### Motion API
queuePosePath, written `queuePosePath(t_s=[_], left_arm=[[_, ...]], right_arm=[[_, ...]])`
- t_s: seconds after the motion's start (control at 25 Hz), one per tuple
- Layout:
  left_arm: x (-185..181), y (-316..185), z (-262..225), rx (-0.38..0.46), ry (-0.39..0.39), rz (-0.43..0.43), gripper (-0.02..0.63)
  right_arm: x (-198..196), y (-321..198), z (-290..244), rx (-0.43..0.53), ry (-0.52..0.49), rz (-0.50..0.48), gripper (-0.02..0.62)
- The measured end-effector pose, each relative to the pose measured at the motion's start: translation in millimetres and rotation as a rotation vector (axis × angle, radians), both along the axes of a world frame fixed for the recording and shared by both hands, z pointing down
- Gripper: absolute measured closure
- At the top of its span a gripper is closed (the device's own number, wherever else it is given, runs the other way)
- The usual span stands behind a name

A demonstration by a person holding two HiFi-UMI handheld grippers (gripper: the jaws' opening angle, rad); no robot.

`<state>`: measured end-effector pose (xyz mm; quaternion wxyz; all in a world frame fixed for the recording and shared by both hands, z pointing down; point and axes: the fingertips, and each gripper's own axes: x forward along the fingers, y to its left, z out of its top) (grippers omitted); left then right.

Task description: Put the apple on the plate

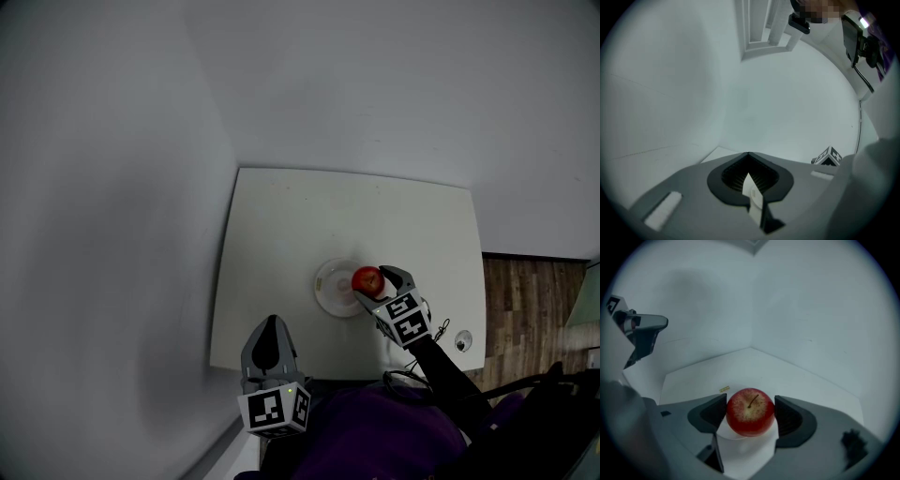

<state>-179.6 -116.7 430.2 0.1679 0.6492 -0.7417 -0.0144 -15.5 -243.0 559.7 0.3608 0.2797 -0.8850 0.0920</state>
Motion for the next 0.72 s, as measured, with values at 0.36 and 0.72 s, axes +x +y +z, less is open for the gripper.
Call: queuePosePath(t_s=[0.36, 0.72], left_arm=[[-5.7, 6.2, 0.5, -0.010, -0.003, -0.025, 0.600], [-6.9, 9.7, 0.2, -0.018, -0.007, -0.042, 0.600]], right_arm=[[-20.9, 8.6, 5.2, -0.012, -0.005, -0.048, 0.273], [-31.2, 14.9, 9.3, -0.029, -0.014, -0.081, 0.273]])
